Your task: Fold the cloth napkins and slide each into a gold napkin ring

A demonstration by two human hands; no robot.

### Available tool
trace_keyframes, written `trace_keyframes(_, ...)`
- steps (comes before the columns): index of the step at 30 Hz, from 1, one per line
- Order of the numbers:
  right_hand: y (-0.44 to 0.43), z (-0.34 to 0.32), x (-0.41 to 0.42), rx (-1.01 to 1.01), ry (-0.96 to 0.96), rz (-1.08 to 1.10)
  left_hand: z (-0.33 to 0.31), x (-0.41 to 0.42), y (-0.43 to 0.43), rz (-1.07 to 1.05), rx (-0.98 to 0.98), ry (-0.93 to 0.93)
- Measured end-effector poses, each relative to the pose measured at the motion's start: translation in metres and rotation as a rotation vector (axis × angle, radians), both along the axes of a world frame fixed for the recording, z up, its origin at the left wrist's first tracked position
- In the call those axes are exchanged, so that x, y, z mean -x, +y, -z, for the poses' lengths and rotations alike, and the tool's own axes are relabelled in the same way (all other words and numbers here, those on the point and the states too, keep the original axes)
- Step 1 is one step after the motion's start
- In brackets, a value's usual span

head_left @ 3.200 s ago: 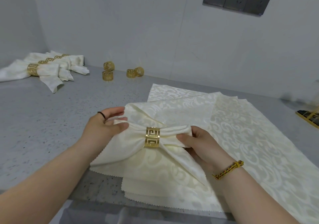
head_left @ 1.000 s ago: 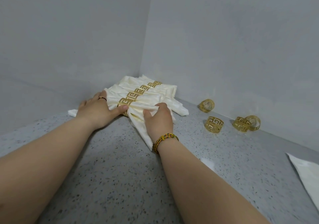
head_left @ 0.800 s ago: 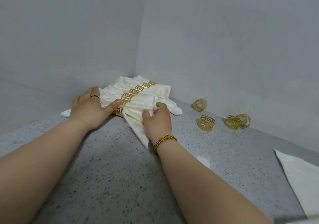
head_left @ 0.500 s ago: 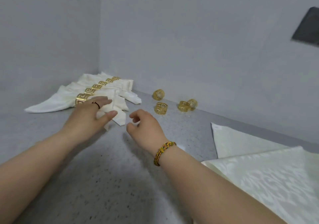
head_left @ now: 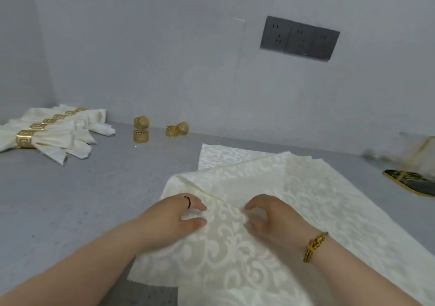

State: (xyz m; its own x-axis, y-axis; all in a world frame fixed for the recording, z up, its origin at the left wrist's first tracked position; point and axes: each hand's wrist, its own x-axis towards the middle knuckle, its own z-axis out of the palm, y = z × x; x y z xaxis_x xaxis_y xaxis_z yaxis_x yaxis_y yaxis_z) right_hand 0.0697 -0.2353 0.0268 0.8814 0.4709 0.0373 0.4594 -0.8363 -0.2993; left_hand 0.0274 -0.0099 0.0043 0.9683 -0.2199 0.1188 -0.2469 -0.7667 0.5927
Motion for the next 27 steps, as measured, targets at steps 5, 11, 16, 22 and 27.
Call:
trace_keyframes(5,-0.059,0.010,-0.007,-0.054,0.066,0.063,0.021,0.009,-0.020,0.097,-0.370,0.063)
trace_keyframes(11,-0.059,0.024,-0.012,-0.107,0.017,0.002,0.015,0.005,0.001,0.044,-0.433,0.059)
trace_keyframes(16,-0.059,0.022,-0.008,-0.085,-0.030,-0.034,0.007,0.006,0.027,-0.089,-0.265,0.068)
trace_keyframes(22,-0.025,0.016,-0.017,0.004,-0.186,-0.083,0.011,0.010,0.030,-0.188,-0.053,0.028)
trace_keyframes(27,-0.002,0.020,-0.034,0.097,-0.203,-0.070,0.019,0.009,0.030,-0.271,0.062,-0.055)
